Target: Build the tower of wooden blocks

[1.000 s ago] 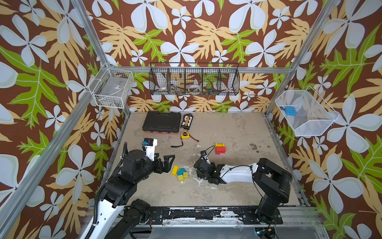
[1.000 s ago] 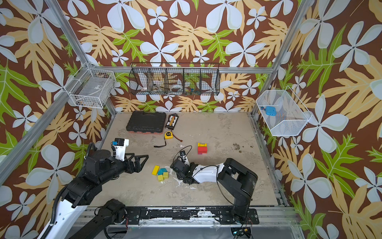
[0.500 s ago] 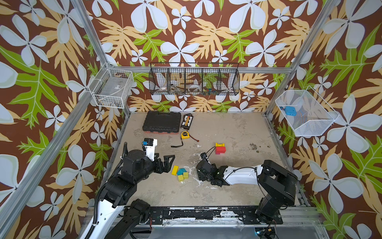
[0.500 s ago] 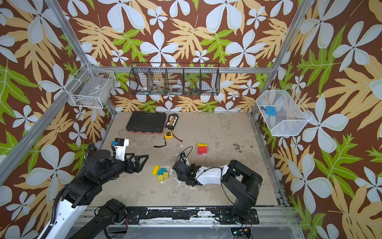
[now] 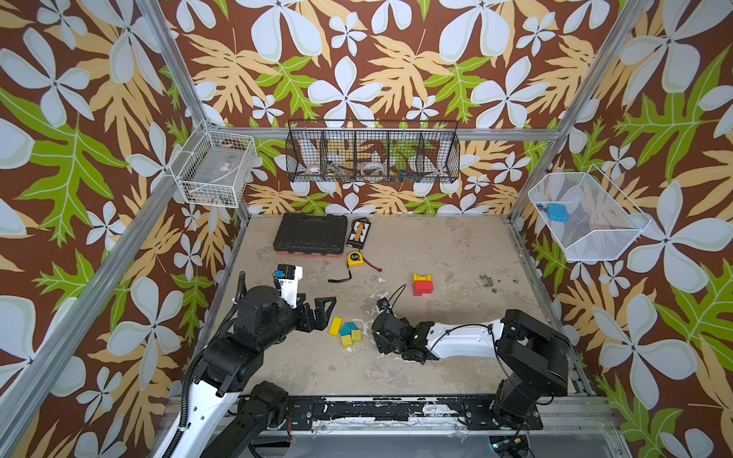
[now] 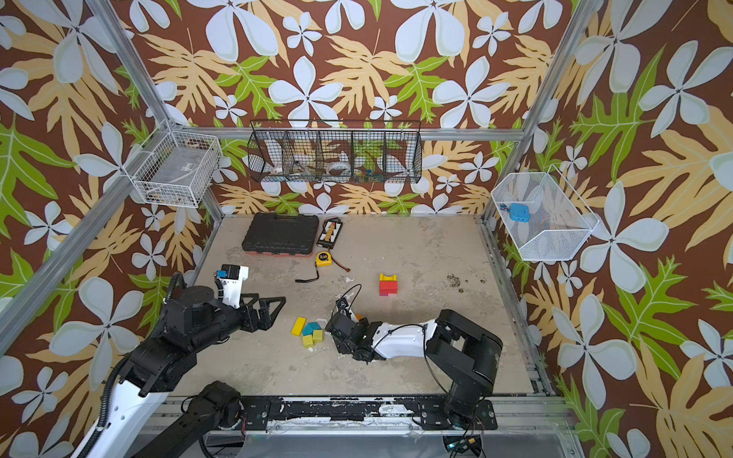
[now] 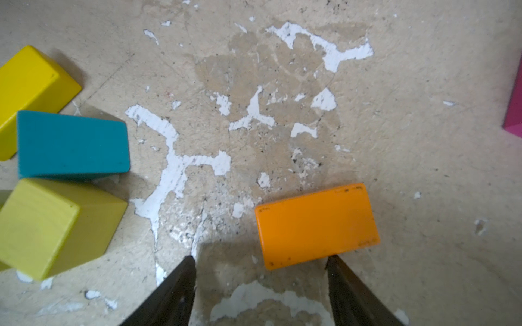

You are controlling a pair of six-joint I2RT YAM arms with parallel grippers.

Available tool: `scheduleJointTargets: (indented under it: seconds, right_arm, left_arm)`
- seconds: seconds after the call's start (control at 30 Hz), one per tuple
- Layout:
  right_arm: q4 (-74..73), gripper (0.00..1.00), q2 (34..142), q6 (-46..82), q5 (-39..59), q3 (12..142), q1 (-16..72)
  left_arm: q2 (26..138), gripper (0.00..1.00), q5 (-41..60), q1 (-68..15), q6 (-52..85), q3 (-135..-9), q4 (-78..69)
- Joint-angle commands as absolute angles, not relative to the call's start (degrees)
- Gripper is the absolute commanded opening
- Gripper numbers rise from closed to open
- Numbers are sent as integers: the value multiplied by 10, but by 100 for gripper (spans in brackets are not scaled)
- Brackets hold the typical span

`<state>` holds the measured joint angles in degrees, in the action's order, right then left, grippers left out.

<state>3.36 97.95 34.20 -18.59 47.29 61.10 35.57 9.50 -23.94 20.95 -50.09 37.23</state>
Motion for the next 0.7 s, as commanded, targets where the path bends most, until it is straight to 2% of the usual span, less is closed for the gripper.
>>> scheduleJointTargets:
  seconds: [0.0, 0.17, 0.23, 0.67]
  right_arm:
    - [53, 74, 977, 347, -220, 473, 611]
    - [49, 95, 944, 358, -247, 448, 595]
    - [27, 100, 936, 350, -236, 437, 586]
    - [-44, 100, 998, 282, -187, 472, 563]
  left_arm:
    - [353, 100, 102, -239, 208, -504, 364]
    - [340, 100, 89, -239, 211, -504, 364]
    - [345, 100, 87, -239, 213, -505, 366]
    - [379, 100, 94, -239, 215, -499, 370]
